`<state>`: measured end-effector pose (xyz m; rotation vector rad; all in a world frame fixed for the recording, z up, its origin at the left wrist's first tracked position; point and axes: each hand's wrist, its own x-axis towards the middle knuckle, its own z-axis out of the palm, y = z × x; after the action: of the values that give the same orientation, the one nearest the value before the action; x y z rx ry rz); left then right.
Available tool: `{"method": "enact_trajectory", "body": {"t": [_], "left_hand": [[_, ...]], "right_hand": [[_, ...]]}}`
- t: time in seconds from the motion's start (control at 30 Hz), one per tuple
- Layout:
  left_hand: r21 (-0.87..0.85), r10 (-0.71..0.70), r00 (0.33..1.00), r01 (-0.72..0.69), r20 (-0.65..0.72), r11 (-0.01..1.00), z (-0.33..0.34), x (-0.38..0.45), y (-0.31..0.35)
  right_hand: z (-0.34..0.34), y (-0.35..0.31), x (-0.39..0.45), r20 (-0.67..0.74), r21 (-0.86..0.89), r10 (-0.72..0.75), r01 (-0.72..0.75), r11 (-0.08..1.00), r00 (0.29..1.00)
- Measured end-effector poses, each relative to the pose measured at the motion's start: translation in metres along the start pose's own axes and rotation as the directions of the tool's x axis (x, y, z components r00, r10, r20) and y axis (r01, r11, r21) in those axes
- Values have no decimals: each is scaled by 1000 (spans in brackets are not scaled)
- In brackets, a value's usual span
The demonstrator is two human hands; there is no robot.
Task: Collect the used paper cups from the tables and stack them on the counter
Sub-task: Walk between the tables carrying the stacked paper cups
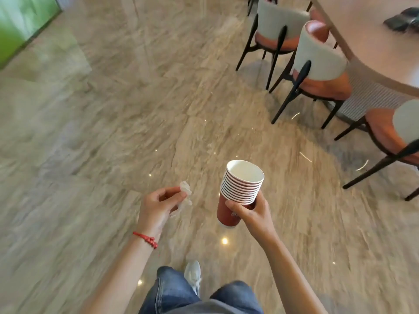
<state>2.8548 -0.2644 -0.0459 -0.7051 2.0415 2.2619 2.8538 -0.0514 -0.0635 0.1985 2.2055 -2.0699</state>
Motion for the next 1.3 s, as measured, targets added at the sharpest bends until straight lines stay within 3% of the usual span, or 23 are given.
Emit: {"method": "enact_trajectory", "body": {"t": [0.3, 0.47, 0.63, 0.8, 1.3], "left_hand": [[0, -83, 997, 83, 4, 997, 35, 193, 23], [23, -61, 998, 61, -20, 998, 73, 309, 44], [22, -31, 999, 30, 26, 999, 118, 409, 95], [11, -30, 999, 30, -13, 999, 141, 496, 135], [12, -2, 1000, 2, 13, 1000, 180, 858, 265]], "right_hand": [[21, 0, 178, -11, 15, 24, -24, 1000, 1000], [16, -10, 307, -15, 2, -4, 4, 1000, 1000], [9, -44, 438, -2, -23, -29, 29, 999, 1000], [23, -70, 544, 19, -13, -41, 41, 999, 999], [111, -133, 889, -2, -1, -35, 35, 999, 999]]}}
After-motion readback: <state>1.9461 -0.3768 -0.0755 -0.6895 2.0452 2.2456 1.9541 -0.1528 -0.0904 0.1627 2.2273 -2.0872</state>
